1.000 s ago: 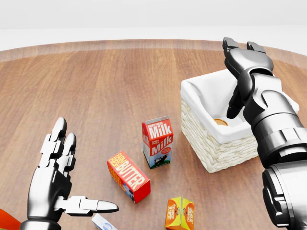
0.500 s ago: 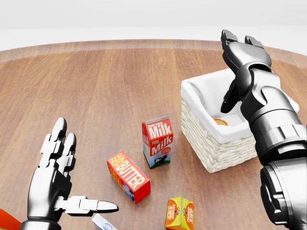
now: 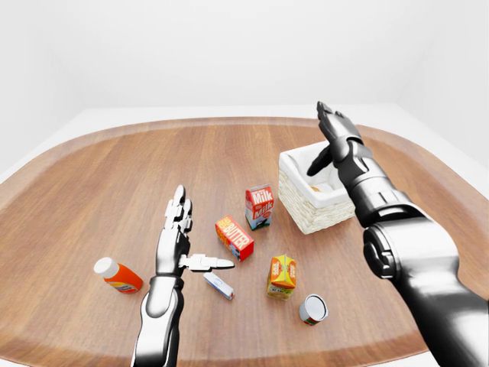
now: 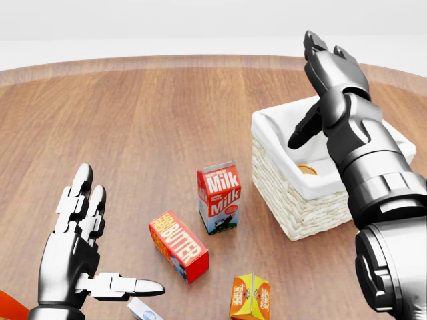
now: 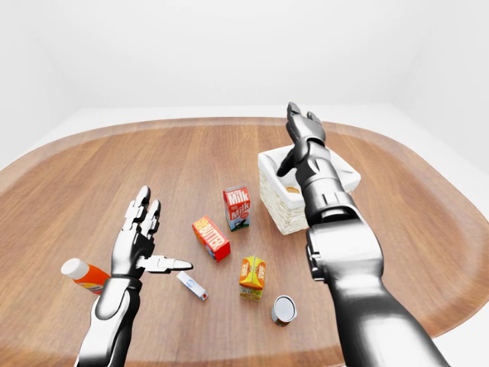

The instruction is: Pick up the alphabet soup and the tomato sauce, and put them in the basket.

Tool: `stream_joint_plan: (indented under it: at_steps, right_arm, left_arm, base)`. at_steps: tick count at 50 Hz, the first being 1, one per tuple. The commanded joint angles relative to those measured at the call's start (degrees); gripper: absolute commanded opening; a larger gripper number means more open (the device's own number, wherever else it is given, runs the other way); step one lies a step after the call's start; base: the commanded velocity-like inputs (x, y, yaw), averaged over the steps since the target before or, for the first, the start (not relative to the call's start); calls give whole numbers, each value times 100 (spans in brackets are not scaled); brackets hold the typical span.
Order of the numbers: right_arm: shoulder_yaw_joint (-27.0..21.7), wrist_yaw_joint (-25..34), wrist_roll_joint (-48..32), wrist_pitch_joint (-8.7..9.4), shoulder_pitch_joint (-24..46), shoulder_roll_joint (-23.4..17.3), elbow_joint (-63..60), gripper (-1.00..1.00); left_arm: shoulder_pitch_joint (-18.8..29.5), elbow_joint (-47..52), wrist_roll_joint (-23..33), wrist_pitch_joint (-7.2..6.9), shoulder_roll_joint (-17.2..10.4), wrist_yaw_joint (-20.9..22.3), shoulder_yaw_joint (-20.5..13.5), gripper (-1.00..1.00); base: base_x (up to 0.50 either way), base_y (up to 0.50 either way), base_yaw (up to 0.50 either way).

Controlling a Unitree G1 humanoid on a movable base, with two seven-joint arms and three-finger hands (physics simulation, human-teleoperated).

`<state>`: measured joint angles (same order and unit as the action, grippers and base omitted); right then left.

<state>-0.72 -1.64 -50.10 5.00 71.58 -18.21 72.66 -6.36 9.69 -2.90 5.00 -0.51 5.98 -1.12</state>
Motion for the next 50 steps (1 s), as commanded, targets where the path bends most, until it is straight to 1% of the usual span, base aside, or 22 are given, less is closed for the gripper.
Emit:
stream_joint_plan:
  at_steps: [1, 15, 24, 29, 31, 33, 38, 39, 45, 46, 47, 50]
  right_arm:
    - [-33, -104, 347, 0, -64, 4, -26, 100]
    - [-28, -81, 585, 0, -161, 19, -162, 100]
    - [-52, 64, 783, -10, -77, 34, -405, 100]
    - [-111, 94, 980, -156, -75, 87, -512, 100]
    - [-138, 142, 1102, -179, -64, 107, -595, 100]
    - [-218, 168, 1308, -277, -70, 134, -643, 100]
    - [-175, 168, 1507, -335, -107, 186, -725, 100]
    - [-210, 164, 1602, -402, -123, 212, -735, 100]
    - [-189, 168, 1785, -452, -163, 238, -820, 100]
    - [-252, 181, 1908, -517, -177, 246, -871, 100]
    - [-235, 191, 1918, -498, -181, 243, -887, 100]
    - [-225, 185, 2010, -531, -296, 267, -1009, 100]
  left_arm:
    - [20, -6, -39, 0, 7, -3, -26, 100]
    - [20, -6, -37, 0, 7, -5, -26, 100]
    - [20, -6, -37, 0, 7, -5, -26, 100]
    - [20, -7, -38, 0, 7, -5, -26, 100]
    - [20, -6, -37, 0, 6, -3, -26, 100]
    - [20, -6, -38, 0, 7, -3, -26, 100]
    - [20, -6, -38, 0, 8, -5, -27, 100]
    - [20, -7, -36, 0, 8, -6, -27, 100]
    - [20, -7, -37, 0, 7, -4, -26, 100]
    - [20, -6, -36, 0, 7, -5, -26, 100]
    - [20, -6, -37, 0, 7, -5, -26, 100]
    - [20, -6, -38, 0, 8, -5, -27, 100]
  base:
    - [0, 0, 0]
    - [0, 0, 0]
    - [0, 0, 0]
    - [0, 0, 0]
    - [0, 0, 0]
    - [0, 0, 0]
    - [0, 0, 0]
    - [0, 0, 0]
    - [0, 0, 0]
    - [0, 0, 0]
    - [0, 0, 0]
    - [0, 0, 0]
